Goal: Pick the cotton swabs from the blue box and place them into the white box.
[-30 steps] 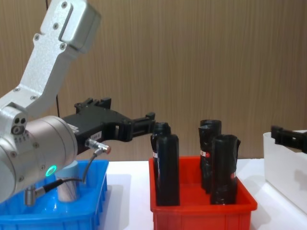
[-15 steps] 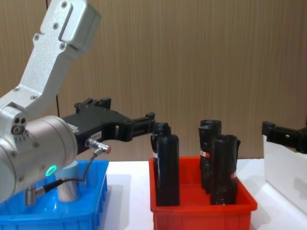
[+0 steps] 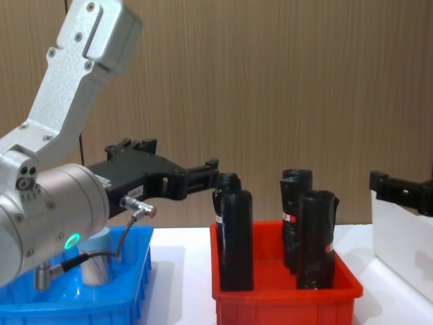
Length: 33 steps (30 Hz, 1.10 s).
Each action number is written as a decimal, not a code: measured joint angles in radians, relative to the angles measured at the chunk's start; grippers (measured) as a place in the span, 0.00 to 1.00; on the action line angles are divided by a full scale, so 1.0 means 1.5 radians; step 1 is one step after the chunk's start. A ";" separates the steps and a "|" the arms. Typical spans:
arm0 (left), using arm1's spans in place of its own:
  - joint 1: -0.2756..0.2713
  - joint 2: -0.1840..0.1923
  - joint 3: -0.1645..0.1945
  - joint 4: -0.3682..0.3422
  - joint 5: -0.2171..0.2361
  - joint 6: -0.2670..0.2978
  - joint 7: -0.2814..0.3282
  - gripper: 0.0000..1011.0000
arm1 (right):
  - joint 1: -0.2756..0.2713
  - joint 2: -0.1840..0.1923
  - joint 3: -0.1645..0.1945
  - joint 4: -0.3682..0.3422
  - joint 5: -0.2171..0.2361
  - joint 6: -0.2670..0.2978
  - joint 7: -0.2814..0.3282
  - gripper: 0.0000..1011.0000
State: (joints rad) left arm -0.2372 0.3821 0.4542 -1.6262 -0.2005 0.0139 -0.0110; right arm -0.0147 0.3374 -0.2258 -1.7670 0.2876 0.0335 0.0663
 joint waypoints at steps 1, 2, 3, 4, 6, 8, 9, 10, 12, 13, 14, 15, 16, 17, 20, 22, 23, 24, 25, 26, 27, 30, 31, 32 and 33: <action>0.000 0.000 0.000 0.000 0.000 0.000 0.000 0.99 | 0.000 0.000 0.000 0.000 0.000 0.000 0.000 0.99; 0.000 0.000 0.000 0.000 0.000 0.000 0.000 0.99 | 0.000 0.000 0.000 0.000 0.000 0.000 0.000 0.99; 0.000 0.000 0.000 0.000 0.000 0.000 0.000 0.99 | 0.000 0.000 0.000 0.000 0.000 0.000 0.000 0.99; 0.000 0.000 0.000 0.000 0.000 0.000 0.000 0.99 | 0.000 0.000 0.000 0.000 0.000 0.000 0.000 0.99; 0.000 0.000 0.000 0.000 0.000 0.000 0.000 0.99 | 0.000 0.000 0.000 0.000 0.000 0.000 0.000 0.99; 0.000 0.000 0.000 0.000 0.000 0.000 0.000 0.99 | 0.000 0.000 0.000 0.000 0.000 0.000 0.000 0.99; 0.000 0.000 0.000 0.000 0.000 0.000 0.000 0.99 | 0.000 0.000 0.000 0.000 0.000 0.000 0.000 0.99; 0.000 0.000 0.000 0.000 0.000 0.000 0.000 0.99 | 0.000 0.000 0.000 0.000 0.000 0.000 0.000 0.99; 0.000 0.000 0.000 0.000 0.000 0.000 0.000 0.99 | 0.000 0.000 0.000 0.000 0.000 0.000 0.000 0.99; 0.000 0.000 0.000 0.000 0.000 0.000 0.000 0.99 | 0.000 0.000 0.000 0.000 0.000 0.000 0.000 0.99; 0.000 0.000 0.000 0.000 0.000 0.000 0.000 0.99 | 0.000 0.000 0.000 0.000 0.000 0.000 0.000 0.99; 0.000 0.000 0.000 0.000 0.000 0.000 0.000 0.99 | 0.000 0.000 0.000 0.000 0.000 0.000 0.000 0.99; 0.000 0.000 0.000 0.000 0.000 0.000 0.000 0.99 | 0.000 0.000 0.000 0.000 0.000 0.000 0.000 0.99; 0.000 0.000 0.000 0.000 0.000 0.000 0.000 0.99 | 0.000 0.000 0.000 0.000 0.000 0.000 0.000 0.99; 0.000 0.000 0.000 0.000 0.000 0.000 0.000 0.99 | 0.000 0.000 0.000 0.000 0.000 0.000 0.000 0.99; 0.000 0.000 0.000 0.000 0.000 0.000 0.000 0.99 | 0.000 0.000 0.000 0.000 0.000 0.000 0.000 0.99; 0.000 0.000 0.000 0.000 0.000 0.000 0.000 0.99 | 0.000 0.000 0.000 0.000 0.000 0.000 0.000 0.99; 0.000 0.000 0.000 0.000 0.000 0.000 0.000 0.99 | 0.000 0.000 0.000 0.000 0.000 0.000 0.000 0.99; 0.000 0.000 0.000 0.000 0.000 0.000 0.000 0.99 | 0.000 0.000 0.000 0.000 0.000 0.000 0.000 0.99; 0.000 0.000 0.000 0.000 0.000 0.000 0.000 0.99 | 0.000 0.000 0.000 0.000 0.000 0.000 0.000 0.99; 0.000 0.000 0.000 0.000 0.000 0.000 0.000 0.99 | 0.000 0.000 0.000 0.001 0.000 0.000 0.001 0.99; 0.000 0.000 0.000 0.000 0.000 0.000 0.000 0.99 | 0.002 0.000 0.001 0.004 0.000 0.000 0.005 0.99; 0.000 0.000 0.000 0.000 0.000 0.000 0.000 0.99 | 0.003 0.001 0.002 0.006 0.000 -0.001 0.006 0.99; 0.000 0.000 0.000 0.000 0.000 0.000 0.000 0.99 | 0.004 0.001 0.002 0.008 0.001 -0.001 0.008 0.99; 0.000 0.000 0.000 0.000 0.000 0.000 0.000 0.99 | 0.006 0.001 0.003 0.011 0.001 -0.002 0.010 0.99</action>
State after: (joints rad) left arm -0.2372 0.3821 0.4542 -1.6262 -0.2004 0.0139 -0.0110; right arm -0.0050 0.3387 -0.2211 -1.7512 0.2895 0.0301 0.0820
